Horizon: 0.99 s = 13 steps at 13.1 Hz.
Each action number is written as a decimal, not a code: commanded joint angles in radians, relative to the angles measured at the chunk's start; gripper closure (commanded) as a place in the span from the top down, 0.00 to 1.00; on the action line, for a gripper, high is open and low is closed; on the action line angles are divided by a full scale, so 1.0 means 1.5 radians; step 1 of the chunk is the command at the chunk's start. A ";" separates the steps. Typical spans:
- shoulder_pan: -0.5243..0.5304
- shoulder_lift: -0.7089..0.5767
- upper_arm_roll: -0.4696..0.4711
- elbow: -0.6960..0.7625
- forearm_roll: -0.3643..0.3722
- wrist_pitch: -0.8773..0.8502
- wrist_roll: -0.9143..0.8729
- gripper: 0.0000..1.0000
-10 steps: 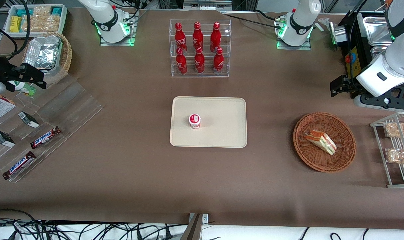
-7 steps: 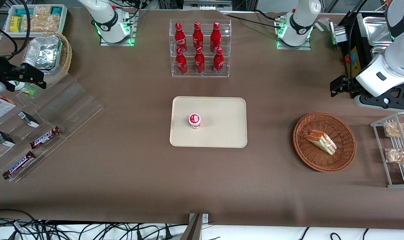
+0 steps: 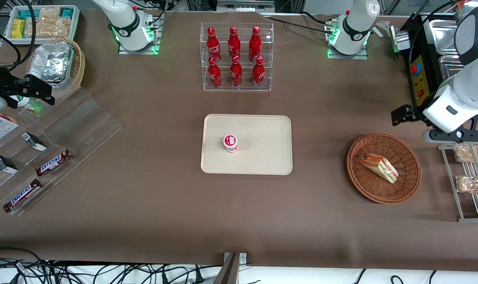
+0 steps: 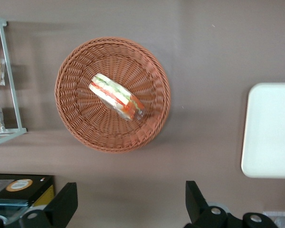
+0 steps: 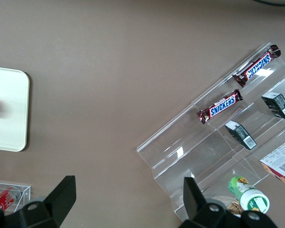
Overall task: Place sandwich from basket to tray
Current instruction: 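Move the left gripper over the woven basket toward the sandwich, then lower the open left gripper around the wrapped sandwich and close it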
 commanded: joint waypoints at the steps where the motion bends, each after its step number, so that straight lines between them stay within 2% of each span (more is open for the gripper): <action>1: 0.017 0.032 -0.001 -0.006 0.015 0.039 -0.051 1.00; 7: 0.060 0.072 0.000 -0.087 0.016 0.195 -0.177 1.00; 13: 0.061 0.074 0.001 -0.195 0.017 0.355 -0.308 1.00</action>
